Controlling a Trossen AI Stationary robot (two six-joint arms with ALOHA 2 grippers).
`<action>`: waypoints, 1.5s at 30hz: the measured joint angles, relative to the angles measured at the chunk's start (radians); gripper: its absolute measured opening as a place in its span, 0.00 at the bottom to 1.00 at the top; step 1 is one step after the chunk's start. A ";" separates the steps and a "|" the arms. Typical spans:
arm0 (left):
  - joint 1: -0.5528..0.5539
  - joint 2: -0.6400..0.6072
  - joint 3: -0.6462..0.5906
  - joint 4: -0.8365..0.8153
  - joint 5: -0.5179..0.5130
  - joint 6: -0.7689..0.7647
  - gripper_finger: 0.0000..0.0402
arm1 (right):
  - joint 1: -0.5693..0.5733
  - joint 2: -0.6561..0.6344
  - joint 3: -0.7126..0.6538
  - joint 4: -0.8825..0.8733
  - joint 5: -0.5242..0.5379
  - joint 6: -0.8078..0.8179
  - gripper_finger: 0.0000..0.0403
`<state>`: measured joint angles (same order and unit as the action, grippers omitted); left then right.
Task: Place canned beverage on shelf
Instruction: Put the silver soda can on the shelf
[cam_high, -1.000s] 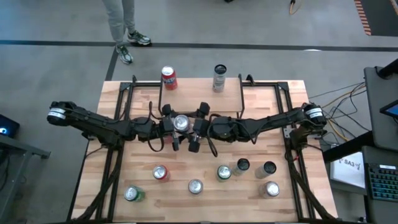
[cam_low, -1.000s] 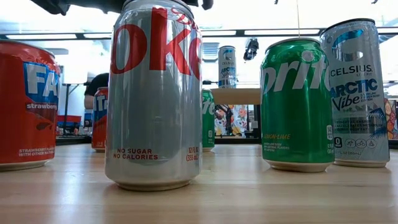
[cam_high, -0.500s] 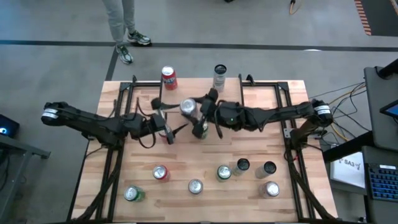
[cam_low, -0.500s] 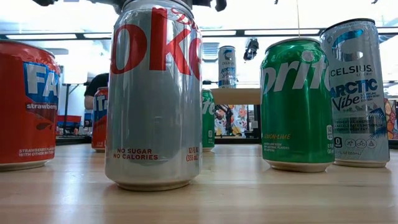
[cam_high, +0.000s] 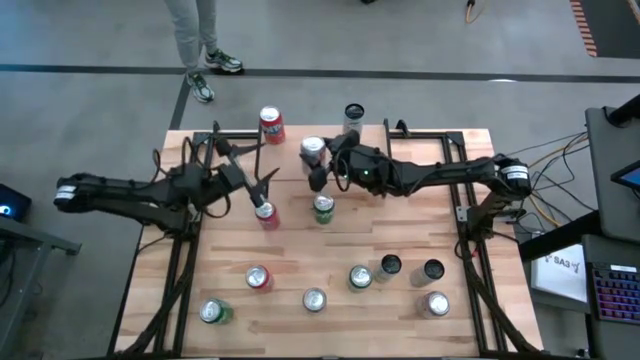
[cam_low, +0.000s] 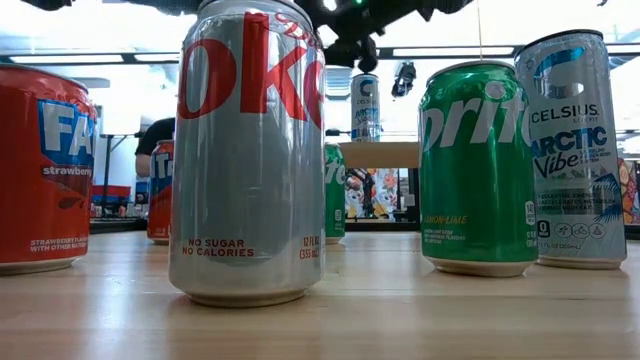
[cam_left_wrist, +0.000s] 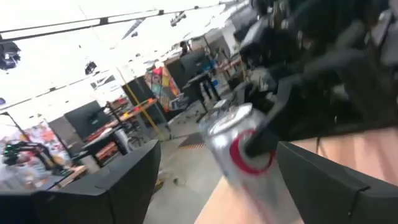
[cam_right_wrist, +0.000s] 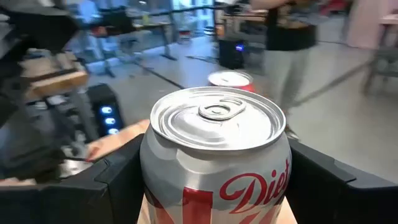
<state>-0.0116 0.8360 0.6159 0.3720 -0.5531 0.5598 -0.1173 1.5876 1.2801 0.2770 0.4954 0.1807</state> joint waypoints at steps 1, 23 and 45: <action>0.004 -0.008 -0.007 -0.003 0.001 0.005 0.74 | 0.001 0.000 -0.005 -0.001 0.028 0.001 0.71; 0.034 -0.111 -0.023 -0.016 -0.117 0.113 0.57 | 0.003 0.096 -0.004 0.074 0.190 0.017 0.72; 0.040 -0.111 -0.023 -0.014 -0.172 0.112 0.56 | 0.003 0.164 -0.007 0.152 0.293 -0.024 0.74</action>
<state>0.0280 0.7249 0.5934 0.3584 -0.7250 0.6720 -0.1139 1.7517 1.2736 0.4289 0.7887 0.1570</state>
